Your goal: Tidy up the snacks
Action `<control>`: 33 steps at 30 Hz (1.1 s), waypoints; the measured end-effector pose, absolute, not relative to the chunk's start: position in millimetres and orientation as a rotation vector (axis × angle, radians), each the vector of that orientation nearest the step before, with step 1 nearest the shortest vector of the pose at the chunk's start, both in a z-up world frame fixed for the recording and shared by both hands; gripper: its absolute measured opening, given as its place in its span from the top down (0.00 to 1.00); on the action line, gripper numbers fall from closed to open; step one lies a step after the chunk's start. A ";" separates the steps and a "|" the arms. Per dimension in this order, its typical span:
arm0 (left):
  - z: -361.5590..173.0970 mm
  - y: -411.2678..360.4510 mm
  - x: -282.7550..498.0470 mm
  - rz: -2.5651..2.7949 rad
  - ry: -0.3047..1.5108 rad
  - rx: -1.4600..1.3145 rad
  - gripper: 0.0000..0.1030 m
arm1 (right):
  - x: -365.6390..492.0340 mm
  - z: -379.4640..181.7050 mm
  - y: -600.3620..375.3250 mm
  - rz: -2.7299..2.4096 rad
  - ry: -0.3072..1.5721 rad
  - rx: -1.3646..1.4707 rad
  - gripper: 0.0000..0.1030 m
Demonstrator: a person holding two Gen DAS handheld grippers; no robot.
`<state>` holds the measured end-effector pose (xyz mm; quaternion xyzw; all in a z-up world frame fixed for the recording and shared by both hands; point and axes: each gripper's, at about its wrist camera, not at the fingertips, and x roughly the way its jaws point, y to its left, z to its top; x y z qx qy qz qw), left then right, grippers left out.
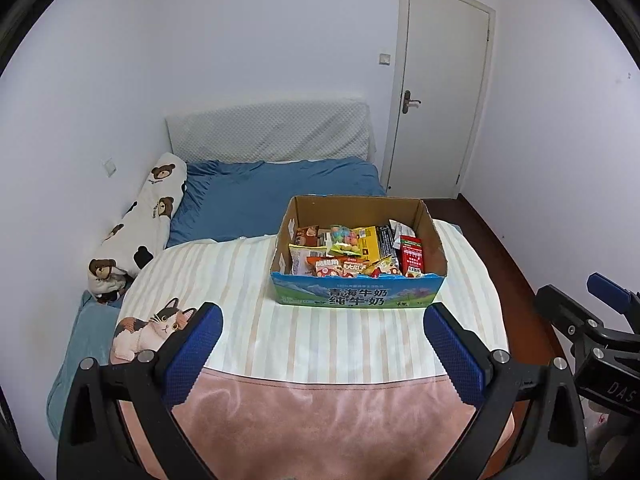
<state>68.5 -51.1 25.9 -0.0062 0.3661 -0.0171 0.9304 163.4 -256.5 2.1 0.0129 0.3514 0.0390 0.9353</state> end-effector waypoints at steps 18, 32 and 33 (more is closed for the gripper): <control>-19.2 -54.2 156.1 0.002 0.836 0.012 0.00 | 258.3 -49.0 -265.0 0.008 0.787 0.058 0.00; -62.7 -60.4 232.6 0.017 0.938 0.071 0.00 | 343.3 -99.0 -256.2 -0.030 0.882 0.034 0.00; -65.8 -61.2 237.3 0.012 0.951 0.073 0.00 | 350.0 -104.4 -256.3 -0.031 0.900 0.035 0.00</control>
